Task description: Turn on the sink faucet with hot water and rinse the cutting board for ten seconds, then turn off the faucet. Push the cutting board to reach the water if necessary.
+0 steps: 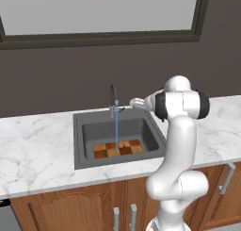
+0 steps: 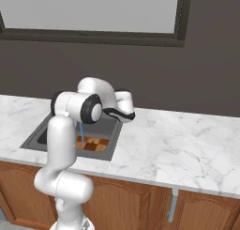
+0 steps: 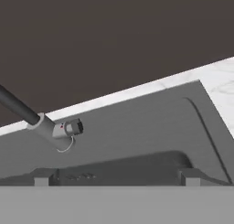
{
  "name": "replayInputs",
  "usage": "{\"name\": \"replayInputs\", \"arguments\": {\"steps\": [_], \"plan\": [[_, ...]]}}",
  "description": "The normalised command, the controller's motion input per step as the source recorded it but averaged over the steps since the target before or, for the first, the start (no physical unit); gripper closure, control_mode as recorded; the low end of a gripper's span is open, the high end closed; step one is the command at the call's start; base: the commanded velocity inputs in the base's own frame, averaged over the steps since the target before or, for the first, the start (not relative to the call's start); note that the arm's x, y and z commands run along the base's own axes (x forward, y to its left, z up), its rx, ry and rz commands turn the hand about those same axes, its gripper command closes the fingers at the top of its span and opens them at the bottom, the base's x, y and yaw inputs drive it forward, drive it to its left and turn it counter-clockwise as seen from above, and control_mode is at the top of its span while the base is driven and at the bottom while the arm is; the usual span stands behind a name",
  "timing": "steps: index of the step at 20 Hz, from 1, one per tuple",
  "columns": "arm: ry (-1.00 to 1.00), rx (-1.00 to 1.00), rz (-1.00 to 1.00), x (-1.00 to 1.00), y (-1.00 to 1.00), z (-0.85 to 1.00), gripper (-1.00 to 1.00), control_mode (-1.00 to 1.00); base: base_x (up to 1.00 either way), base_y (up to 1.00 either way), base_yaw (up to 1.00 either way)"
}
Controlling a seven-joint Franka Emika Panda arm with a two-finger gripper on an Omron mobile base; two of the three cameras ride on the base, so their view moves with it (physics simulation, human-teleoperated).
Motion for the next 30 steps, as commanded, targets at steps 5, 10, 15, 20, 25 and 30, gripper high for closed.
{"name": "replayInputs", "arguments": {"steps": [5,10,15,20,25,30], "plan": [[0.26,0.00,0.08,0.02,0.00,0.41,-1.00,-1.00,0.00,0.00,0.00],[0.27,0.00,0.06,0.02,0.00,0.62,-1.00,-1.00,0.00,0.00,0.00],[0.18,0.03,0.02,0.06,0.00,0.80,-1.00,-1.00,0.00,0.00,0.00],[0.03,0.01,0.00,0.00,0.02,0.76,-1.00,-1.00,0.00,0.00,0.00],[0.00,0.00,0.00,0.00,0.06,0.77,-1.00,-1.00,0.00,0.00,0.00],[0.00,0.00,0.00,0.00,0.17,0.56,-1.00,-1.00,0.00,0.00,0.00]]}}
